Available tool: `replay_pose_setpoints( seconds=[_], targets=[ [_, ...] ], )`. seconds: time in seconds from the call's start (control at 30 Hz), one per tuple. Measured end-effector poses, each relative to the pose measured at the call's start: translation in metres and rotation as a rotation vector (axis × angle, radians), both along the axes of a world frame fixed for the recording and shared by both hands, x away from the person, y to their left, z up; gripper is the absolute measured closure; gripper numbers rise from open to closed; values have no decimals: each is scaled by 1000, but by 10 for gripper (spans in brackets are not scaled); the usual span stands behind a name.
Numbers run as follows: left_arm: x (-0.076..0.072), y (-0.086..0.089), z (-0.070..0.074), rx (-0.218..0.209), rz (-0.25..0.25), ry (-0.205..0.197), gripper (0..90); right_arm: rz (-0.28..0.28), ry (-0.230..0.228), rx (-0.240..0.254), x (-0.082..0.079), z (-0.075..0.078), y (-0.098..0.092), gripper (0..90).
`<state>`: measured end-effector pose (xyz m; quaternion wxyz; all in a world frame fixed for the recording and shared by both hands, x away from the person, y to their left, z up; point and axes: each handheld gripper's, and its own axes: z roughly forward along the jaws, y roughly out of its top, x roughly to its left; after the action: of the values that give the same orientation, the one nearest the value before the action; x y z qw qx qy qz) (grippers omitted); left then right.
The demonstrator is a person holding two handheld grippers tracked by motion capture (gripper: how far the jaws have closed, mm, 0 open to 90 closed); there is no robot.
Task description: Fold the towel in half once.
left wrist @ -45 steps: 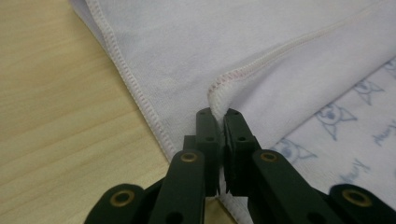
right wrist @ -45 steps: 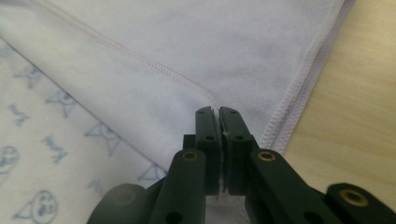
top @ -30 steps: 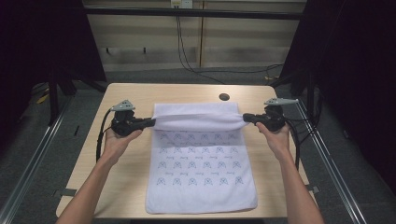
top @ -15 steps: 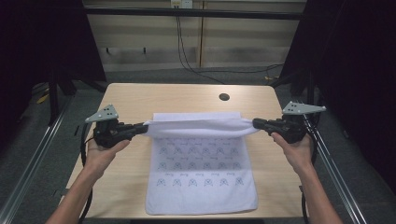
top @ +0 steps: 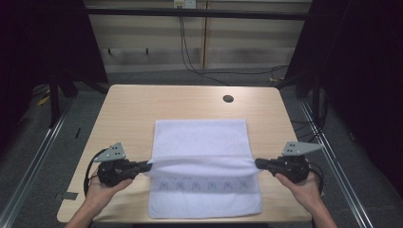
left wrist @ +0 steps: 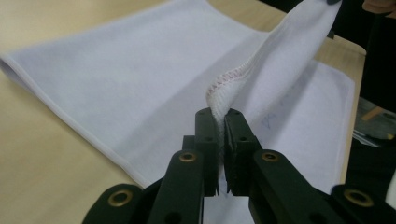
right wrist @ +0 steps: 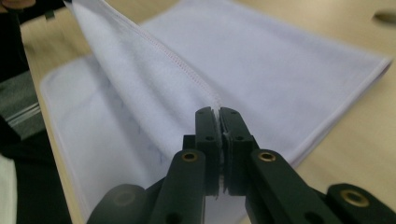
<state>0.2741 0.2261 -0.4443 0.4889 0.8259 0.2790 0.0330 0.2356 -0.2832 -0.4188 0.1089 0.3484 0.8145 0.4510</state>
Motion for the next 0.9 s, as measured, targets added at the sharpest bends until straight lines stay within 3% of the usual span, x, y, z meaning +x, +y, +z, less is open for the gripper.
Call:
replay_pose_setpoints(
  seconds=[0.07, 0.13, 0.17, 0.3, 0.43, 0.47, 0.5, 0.57, 0.7, 0.83, 0.9],
  targets=[
    [-4, -2, -18, 16, -12, 39, 858, 17, 61, -6, -3, -19, -1, 870],
    [-9, -4, -25, 50, -43, 60, 857, 30, 83, -17, -8, -29, -1, 867],
    [-12, -4, -26, 62, -65, 61, 854, 39, 100, 2, -12, -33, -2, 862],
    [-28, 1, -29, 49, -95, 63, 829, 60, 99, -11, -33, -42, -3, 825],
    [-41, 1, -34, 104, -165, 82, 788, 68, 132, -13, -52, -52, -5, 774],
    [-43, 1, -33, 120, -185, 66, 787, 73, 144, -5, -54, -53, -6, 770],
    [-47, 3, -31, 117, -196, 56, 783, 81, 150, 9, -55, -53, -7, 763],
    [-50, 10, -26, 70, -216, 70, 761, 84, 167, 37, -61, -53, -8, 736],
    [-49, 19, -22, 34, -166, 57, 743, 70, 153, 40, -69, -50, -10, 716],
    [-20, 13, -27, 27, -70, 83, 680, 31, 123, 43, -53, -48, -10, 703],
    [-6, 8, -30, 50, -11, 106, 695, 14, 117, 41, -43, -48, -7, 693]
  ],
)
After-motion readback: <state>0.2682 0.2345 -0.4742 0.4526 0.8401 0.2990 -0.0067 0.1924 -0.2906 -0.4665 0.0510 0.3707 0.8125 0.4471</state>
